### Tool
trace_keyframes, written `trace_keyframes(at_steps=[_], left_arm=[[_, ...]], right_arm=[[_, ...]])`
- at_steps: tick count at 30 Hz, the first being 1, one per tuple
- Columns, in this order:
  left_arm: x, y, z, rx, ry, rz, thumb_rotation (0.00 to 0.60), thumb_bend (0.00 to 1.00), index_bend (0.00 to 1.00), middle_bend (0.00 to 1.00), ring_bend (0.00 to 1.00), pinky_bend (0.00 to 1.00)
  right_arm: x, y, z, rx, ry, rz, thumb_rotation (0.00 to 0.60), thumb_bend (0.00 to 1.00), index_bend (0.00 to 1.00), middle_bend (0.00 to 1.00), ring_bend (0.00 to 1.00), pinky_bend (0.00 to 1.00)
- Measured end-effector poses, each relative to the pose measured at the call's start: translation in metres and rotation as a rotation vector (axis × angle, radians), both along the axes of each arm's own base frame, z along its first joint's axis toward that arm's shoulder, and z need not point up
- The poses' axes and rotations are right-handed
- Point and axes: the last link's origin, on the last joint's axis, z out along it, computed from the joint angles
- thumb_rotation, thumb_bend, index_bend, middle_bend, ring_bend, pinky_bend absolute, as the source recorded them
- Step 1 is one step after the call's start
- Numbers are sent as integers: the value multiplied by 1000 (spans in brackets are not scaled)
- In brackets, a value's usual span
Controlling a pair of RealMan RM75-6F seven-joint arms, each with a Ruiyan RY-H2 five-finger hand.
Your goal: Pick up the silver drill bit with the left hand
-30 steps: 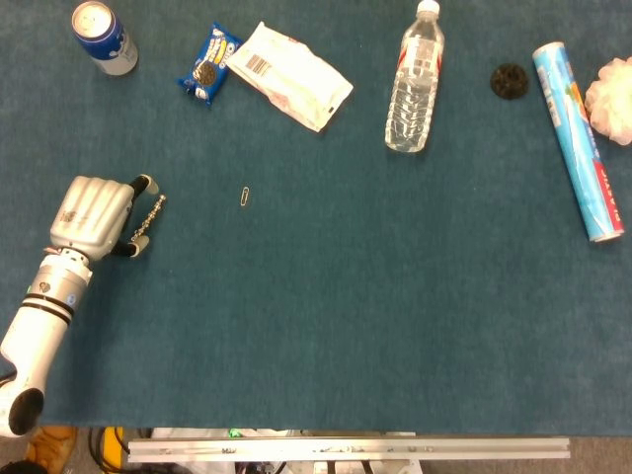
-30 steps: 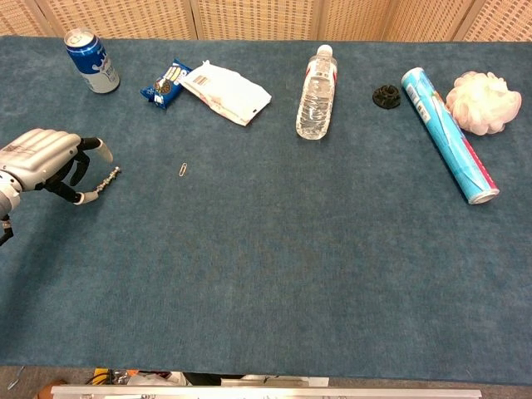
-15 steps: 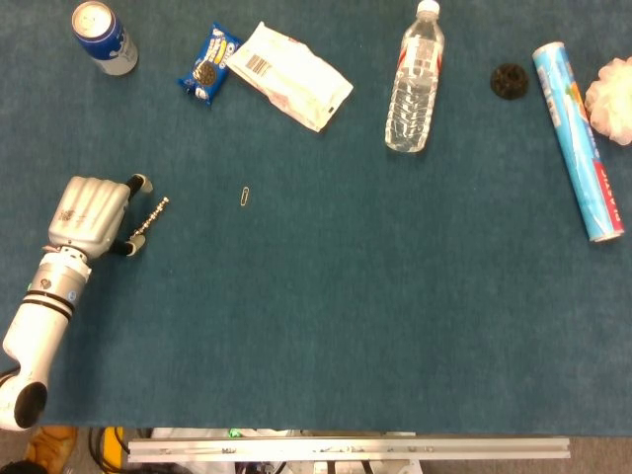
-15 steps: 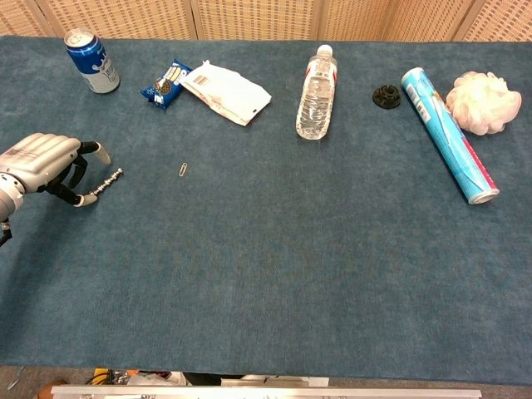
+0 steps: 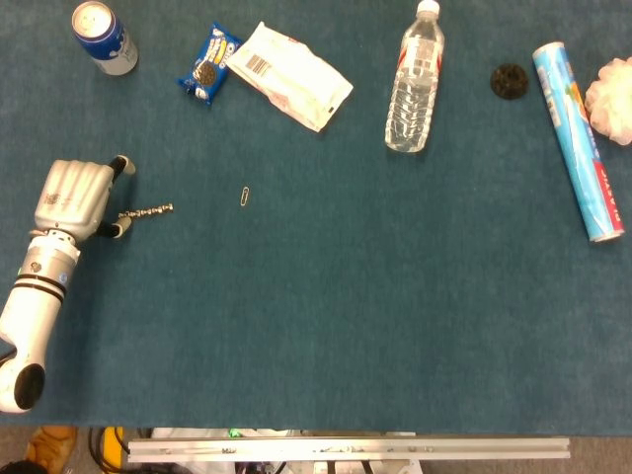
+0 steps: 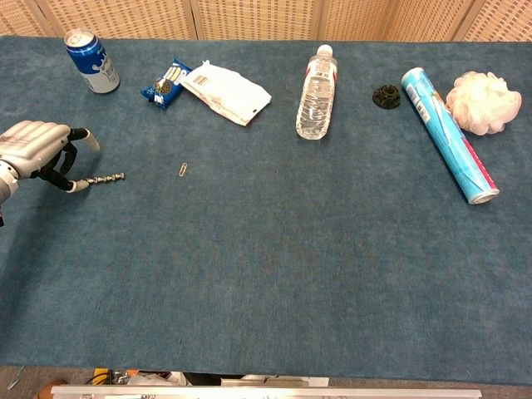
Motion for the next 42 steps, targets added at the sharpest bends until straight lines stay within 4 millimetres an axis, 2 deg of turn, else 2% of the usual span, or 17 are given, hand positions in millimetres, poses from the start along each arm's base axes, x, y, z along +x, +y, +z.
trace_keyframes(at_steps=[16, 23, 28, 42], left_arm=[[6, -10, -1, -12, 13, 1, 600, 195, 481, 739, 730, 706], [4, -7, -4, -3, 12, 21, 600, 254, 517, 743, 733, 707], [2, -5, -5, -1, 20, 34, 600, 314, 525, 745, 736, 707], [6, -4, -5, -21, 48, 30, 600, 319, 464, 745, 736, 707]], right_arm=[[-5, 0, 1, 0, -5, -9, 600, 360, 432, 378, 379, 537], [-7, 0, 2, -2, -5, -10, 600, 360, 432, 378, 379, 537], [-8, 0, 2, -4, -6, -13, 600, 360, 432, 378, 379, 537], [-11, 1, 3, -5, -10, -20, 600, 360, 432, 378, 379, 538]])
